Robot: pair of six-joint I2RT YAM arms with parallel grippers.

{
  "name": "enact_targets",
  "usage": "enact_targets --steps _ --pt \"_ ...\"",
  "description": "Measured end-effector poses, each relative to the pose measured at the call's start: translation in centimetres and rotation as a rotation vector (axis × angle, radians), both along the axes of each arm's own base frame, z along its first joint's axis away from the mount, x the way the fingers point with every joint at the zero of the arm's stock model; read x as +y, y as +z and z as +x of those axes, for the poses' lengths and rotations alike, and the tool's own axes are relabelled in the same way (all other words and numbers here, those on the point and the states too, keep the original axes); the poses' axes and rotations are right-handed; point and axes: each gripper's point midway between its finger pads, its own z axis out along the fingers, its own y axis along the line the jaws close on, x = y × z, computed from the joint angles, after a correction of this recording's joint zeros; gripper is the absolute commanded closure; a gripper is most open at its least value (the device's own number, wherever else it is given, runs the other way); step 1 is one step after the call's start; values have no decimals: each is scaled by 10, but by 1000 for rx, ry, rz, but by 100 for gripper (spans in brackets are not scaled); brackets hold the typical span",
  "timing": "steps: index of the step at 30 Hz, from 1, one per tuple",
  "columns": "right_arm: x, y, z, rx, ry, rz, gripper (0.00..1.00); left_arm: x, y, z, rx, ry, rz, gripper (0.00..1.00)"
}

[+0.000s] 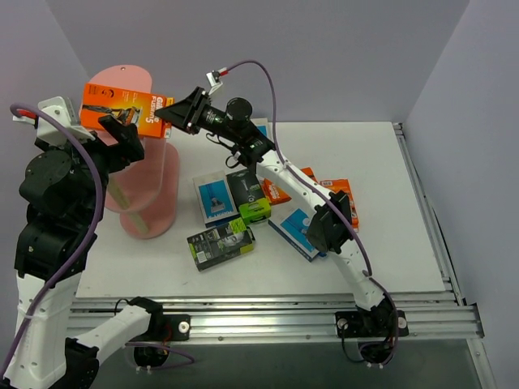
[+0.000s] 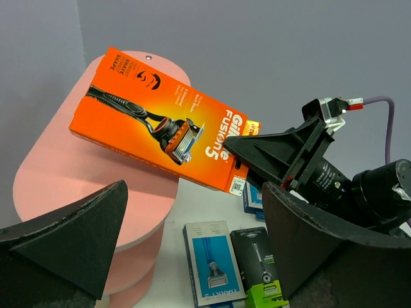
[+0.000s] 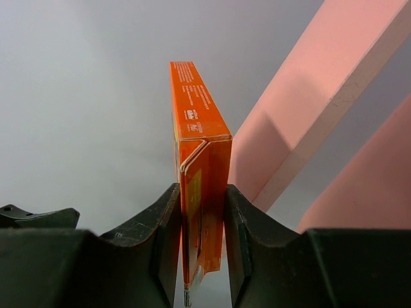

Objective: Place and organize the shaving razors onto the shelf
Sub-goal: Place the shaving razor onto shelf

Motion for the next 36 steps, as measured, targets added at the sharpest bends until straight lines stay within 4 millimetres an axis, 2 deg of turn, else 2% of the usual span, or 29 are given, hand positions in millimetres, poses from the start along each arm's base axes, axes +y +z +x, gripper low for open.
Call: enact_targets --steps 4,6,11,15,20,25,28,36 --pt "1 8 -4 -9 2 10 100 2 -3 1 6 7 16 6" --pt "1 11 -6 -13 4 15 100 5 -7 3 15 24 31 3" --pt "4 9 -9 -10 11 11 100 18 -18 17 51 72 53 0" --pt "6 5 -11 -5 22 3 100 22 -27 37 94 81 64 14" --pt "8 -3 -12 5 33 -11 100 25 -35 69 141 77 68 26" --pt "11 -10 -12 12 42 -22 100 33 -40 91 168 72 49 40" --pt "12 -17 -11 26 47 -33 100 36 -47 98 185 61 38 42" --pt "13 -18 -11 48 61 -20 100 36 -74 109 241 30 13 44"
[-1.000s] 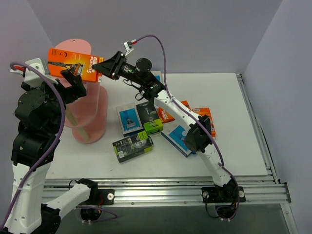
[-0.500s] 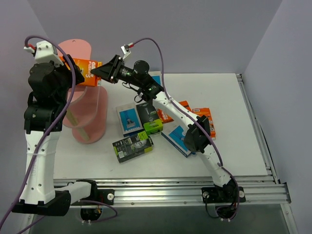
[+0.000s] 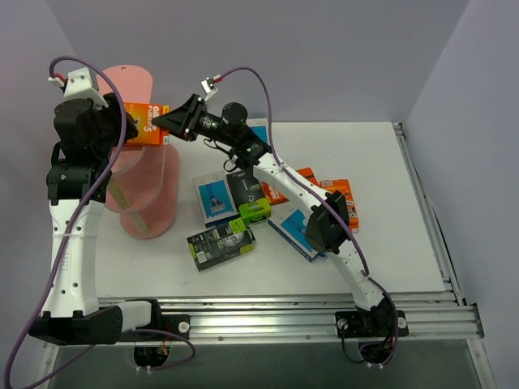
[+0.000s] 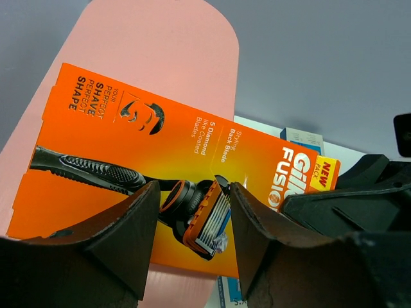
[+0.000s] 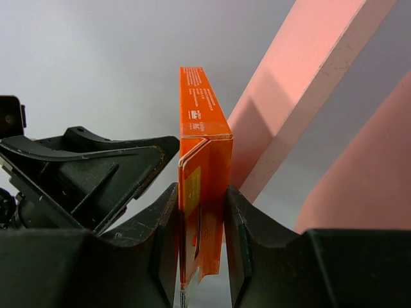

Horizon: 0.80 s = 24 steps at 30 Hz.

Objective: Place and organize the shaving razors onto the shelf
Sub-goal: Place the shaving razor onto shelf

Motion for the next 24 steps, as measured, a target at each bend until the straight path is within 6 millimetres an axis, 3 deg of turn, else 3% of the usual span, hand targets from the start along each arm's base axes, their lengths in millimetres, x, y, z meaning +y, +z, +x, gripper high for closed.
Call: enact_targets --steps 8,16,24 --pt "0 -1 2 15 -2 7 94 4 1 5 -24 -2 -20 44" --pt "-2 -1 9 35 -9 26 70 7 -2 19 -16 -2 -20 43" --pt "-2 -3 6 27 14 28 50 12 -22 34 36 10 -7 43"
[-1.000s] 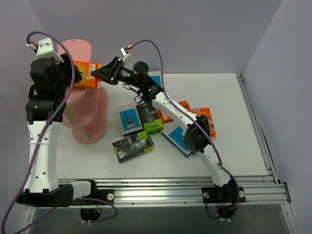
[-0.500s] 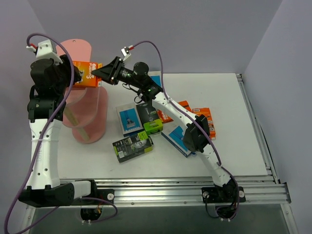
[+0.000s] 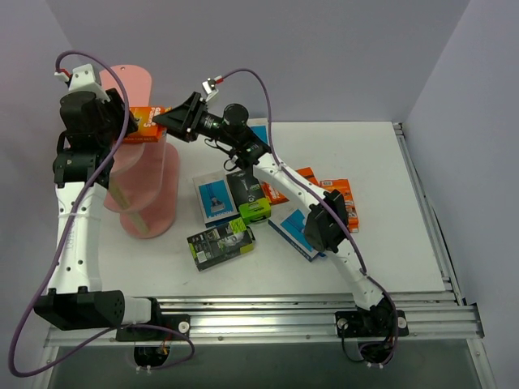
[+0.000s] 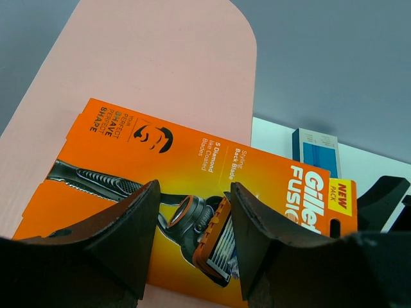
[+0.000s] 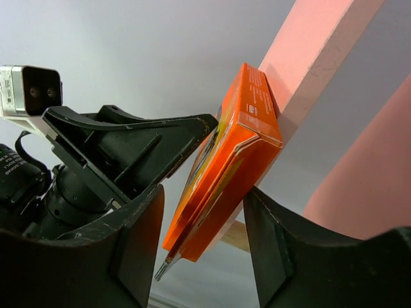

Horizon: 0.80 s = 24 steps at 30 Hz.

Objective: Place and organize the shaving razors onto the shelf
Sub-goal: Place the shaving razor onto shelf

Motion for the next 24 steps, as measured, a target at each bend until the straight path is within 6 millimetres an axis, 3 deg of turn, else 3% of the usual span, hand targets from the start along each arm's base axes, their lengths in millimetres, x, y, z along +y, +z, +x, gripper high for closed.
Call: enact_targets --steps 5,10,15,17,24 --pt "2 -6 2 6 3 -3 35 2 -3 3 9 3 4 43" --pt "-2 -4 3 -15 6 13 29 3 -3 6 8 6 5 43" --pt "-6 -28 8 17 10 -20 22 5 -3 8 10 14 6 43" --pt "-11 -38 12 35 8 -31 20 4 -2 9 10 13 6 43" --pt "-43 -30 16 24 -13 -28 17 9 -1 10 26 25 11 43"
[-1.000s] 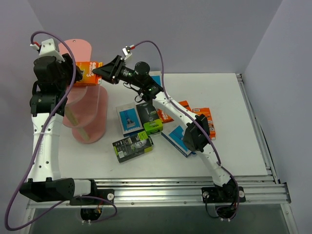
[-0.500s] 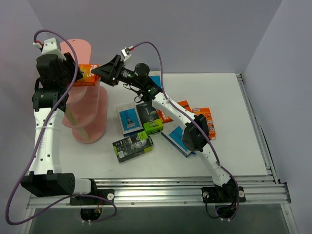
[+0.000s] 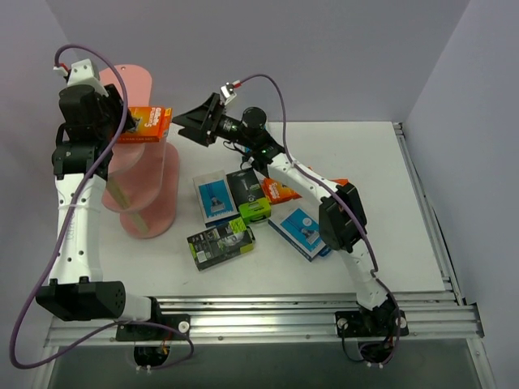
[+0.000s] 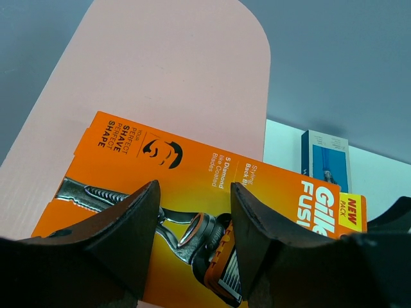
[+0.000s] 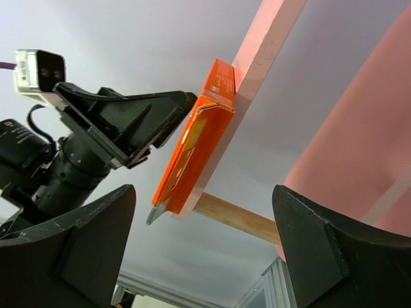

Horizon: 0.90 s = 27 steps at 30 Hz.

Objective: Place and organize the shaving razors onto the shelf
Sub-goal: Place the shaving razor onto shelf

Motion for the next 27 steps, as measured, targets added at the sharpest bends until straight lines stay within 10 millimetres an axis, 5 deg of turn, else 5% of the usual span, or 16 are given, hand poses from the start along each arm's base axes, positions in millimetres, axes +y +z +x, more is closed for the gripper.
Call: enact_targets --steps 9,20,27 --pt "-40 20 -1 -57 -15 27 16 3 1 1 25 8 16 40" --pt "-98 -26 -34 -49 -48 -102 16 2 2 -15 75 -43 103 23" --pt "-133 -47 -59 -96 -75 -182 14 -6 21 -34 43 -118 165 16"
